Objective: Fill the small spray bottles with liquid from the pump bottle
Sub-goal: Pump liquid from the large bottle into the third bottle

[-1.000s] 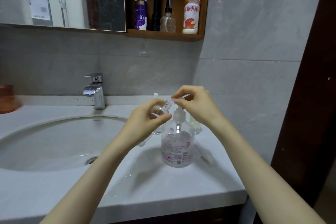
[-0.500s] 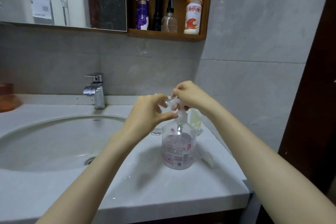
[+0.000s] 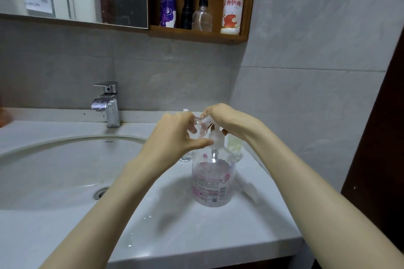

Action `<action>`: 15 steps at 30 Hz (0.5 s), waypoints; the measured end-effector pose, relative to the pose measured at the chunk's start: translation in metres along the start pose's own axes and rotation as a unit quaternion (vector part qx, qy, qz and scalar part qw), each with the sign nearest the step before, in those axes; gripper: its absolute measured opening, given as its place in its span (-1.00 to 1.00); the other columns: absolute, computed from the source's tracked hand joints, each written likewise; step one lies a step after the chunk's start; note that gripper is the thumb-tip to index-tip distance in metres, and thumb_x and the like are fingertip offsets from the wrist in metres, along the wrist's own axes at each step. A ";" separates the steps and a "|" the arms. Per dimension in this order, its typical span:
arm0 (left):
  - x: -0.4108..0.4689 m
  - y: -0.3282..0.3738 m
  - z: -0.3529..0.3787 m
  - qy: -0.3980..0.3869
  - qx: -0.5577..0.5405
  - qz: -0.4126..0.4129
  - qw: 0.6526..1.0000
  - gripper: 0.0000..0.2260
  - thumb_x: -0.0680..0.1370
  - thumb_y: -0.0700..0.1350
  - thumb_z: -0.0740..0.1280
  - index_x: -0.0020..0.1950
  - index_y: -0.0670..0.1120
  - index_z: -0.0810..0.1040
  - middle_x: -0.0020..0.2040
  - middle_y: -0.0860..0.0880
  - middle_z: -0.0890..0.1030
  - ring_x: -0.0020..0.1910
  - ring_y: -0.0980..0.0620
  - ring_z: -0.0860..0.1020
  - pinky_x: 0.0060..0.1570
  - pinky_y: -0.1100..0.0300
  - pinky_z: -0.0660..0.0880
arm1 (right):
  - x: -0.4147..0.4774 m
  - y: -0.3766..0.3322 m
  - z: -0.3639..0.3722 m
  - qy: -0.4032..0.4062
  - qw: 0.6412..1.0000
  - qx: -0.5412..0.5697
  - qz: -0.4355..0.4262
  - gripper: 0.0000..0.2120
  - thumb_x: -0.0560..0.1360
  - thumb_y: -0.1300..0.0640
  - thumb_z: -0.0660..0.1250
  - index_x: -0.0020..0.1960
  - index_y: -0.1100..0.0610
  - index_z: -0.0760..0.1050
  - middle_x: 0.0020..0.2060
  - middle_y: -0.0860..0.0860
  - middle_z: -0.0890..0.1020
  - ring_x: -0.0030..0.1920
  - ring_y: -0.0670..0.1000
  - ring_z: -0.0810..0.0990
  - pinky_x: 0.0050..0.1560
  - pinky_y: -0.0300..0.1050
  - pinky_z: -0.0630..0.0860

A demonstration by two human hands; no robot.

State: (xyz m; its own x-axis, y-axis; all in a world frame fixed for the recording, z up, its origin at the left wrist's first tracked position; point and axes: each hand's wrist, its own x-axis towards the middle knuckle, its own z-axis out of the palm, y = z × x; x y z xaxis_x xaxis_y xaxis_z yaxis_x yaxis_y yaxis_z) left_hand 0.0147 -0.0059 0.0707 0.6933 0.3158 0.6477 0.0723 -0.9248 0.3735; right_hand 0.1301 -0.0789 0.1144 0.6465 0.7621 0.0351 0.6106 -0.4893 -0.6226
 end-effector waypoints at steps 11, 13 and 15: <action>0.001 -0.007 0.009 -0.006 -0.032 -0.021 0.999 -0.73 0.38 0.02 0.50 -0.21 -0.02 0.42 -0.39 0.15 0.51 -0.40 0.21 0.44 -0.39 0.35 0.26 | 0.002 0.007 0.006 -0.016 0.994 0.106 0.020 -0.73 0.53 0.38 0.06 -0.29 0.18 0.39 -0.39 0.09 0.48 -0.41 0.00 0.41 -0.35 -0.19 0.35; 0.002 -0.007 0.006 -0.010 -0.018 -0.019 1.000 -0.72 0.38 0.03 0.50 -0.22 -0.02 0.41 -0.39 0.14 0.50 -0.41 0.21 0.42 -0.43 0.35 0.27 | 0.003 0.009 0.006 -0.020 0.988 0.153 0.025 -0.78 0.48 0.37 0.07 -0.21 0.24 0.46 -0.46 0.09 0.55 -0.46 0.02 0.49 -0.36 -0.17 0.43; 0.003 -0.005 0.005 -0.015 -0.012 -0.014 1.000 -0.72 0.38 0.03 0.50 -0.22 -0.04 0.42 -0.38 0.13 0.50 -0.42 0.19 0.42 -0.43 0.34 0.25 | 0.003 0.013 0.006 -0.008 0.985 0.169 0.030 -0.77 0.47 0.33 0.07 -0.12 0.24 0.50 -0.48 0.07 0.58 -0.47 0.02 0.53 -0.36 -0.17 0.47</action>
State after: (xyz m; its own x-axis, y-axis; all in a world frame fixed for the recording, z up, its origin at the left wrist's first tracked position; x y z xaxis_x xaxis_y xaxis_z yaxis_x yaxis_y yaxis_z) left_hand 0.0197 -0.0013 0.0676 0.7118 0.3354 0.6171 0.0750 -0.9099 0.4080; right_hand 0.1377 -0.0802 0.1018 0.6675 0.7443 -0.0200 0.3825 -0.3658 -0.8485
